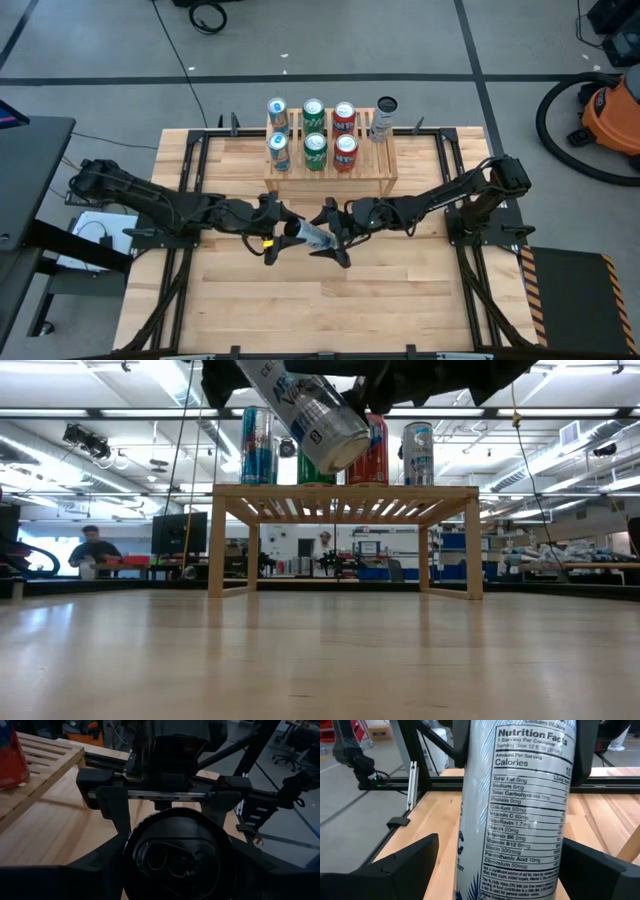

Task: Place canned beverage on shelf
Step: Align the white soda can with the other white soda can on the shelf

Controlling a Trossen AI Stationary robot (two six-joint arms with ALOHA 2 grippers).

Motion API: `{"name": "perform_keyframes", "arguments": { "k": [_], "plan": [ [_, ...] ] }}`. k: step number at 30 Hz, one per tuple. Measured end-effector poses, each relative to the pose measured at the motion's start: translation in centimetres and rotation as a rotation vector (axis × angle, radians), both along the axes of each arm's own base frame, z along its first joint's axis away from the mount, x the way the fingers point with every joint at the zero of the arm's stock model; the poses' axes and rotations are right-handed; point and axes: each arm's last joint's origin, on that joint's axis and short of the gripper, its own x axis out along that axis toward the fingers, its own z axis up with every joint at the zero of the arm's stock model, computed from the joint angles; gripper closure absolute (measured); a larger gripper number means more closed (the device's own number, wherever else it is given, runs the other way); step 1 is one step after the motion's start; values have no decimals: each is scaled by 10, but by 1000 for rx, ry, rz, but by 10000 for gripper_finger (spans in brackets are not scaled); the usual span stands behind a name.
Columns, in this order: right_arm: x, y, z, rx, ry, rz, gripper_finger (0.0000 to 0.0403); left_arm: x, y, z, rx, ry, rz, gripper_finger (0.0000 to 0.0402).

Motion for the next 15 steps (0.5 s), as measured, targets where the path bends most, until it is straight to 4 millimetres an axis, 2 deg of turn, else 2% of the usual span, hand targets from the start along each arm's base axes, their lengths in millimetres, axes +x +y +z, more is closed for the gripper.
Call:
{"name": "perform_keyframes", "arguments": {
  "k": [8,11,15],
  "plan": [
    [0,-8,-3,-21,28,-4,43,0,1,-2,-13,19,15,140],
    [1,-9,-3,-14,32,15,65,0,1,-2,-24,20,15,140],
    [1,-10,-3,-4,35,31,116,0,2,-1,-44,12,20,140]
  ]
}}
